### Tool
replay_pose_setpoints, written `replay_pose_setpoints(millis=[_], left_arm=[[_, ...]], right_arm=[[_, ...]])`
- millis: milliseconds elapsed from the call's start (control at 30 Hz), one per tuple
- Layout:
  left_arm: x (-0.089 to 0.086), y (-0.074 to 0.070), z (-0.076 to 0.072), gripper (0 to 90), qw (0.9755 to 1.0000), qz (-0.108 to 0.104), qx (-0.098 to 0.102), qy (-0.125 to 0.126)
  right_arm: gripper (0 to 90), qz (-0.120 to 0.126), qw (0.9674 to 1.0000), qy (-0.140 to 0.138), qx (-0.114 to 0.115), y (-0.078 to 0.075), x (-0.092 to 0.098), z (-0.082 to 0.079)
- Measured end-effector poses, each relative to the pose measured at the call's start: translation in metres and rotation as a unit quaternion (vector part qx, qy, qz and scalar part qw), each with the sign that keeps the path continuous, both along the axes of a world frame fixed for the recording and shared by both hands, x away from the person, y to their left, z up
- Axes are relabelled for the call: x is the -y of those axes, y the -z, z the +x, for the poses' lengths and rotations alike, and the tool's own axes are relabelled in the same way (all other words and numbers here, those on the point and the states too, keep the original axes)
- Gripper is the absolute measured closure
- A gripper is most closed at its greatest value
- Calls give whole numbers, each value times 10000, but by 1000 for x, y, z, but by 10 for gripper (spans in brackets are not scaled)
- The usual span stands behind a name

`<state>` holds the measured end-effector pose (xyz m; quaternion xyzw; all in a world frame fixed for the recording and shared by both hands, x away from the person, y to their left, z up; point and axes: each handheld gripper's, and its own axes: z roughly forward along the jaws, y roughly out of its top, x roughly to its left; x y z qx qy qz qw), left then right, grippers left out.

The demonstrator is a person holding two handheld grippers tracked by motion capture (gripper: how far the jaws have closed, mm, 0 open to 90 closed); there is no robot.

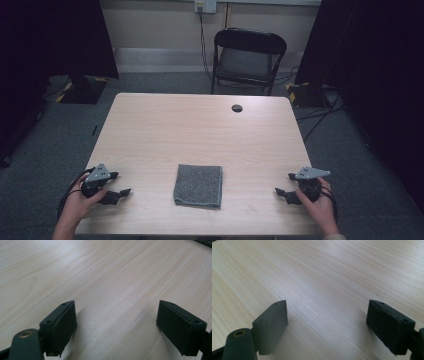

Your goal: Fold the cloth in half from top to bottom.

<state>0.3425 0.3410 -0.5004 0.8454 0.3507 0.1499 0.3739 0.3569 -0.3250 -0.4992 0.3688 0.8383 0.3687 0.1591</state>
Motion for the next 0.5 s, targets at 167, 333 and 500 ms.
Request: replay_pose_setpoints(millis=[167,333,500], left_arm=[[1,0,0,147,10000,14,-6,-55],[2,0,-1,121,9997,28,-29,-221],[4,0,-1,112,9996,30,-42,-287]], right_arm=[[168,-1,10000,1,0,0,0,0],[145,-25,10000,31,-3,0,0,1],[143,-25,10000,47,-1,1,0,1]])
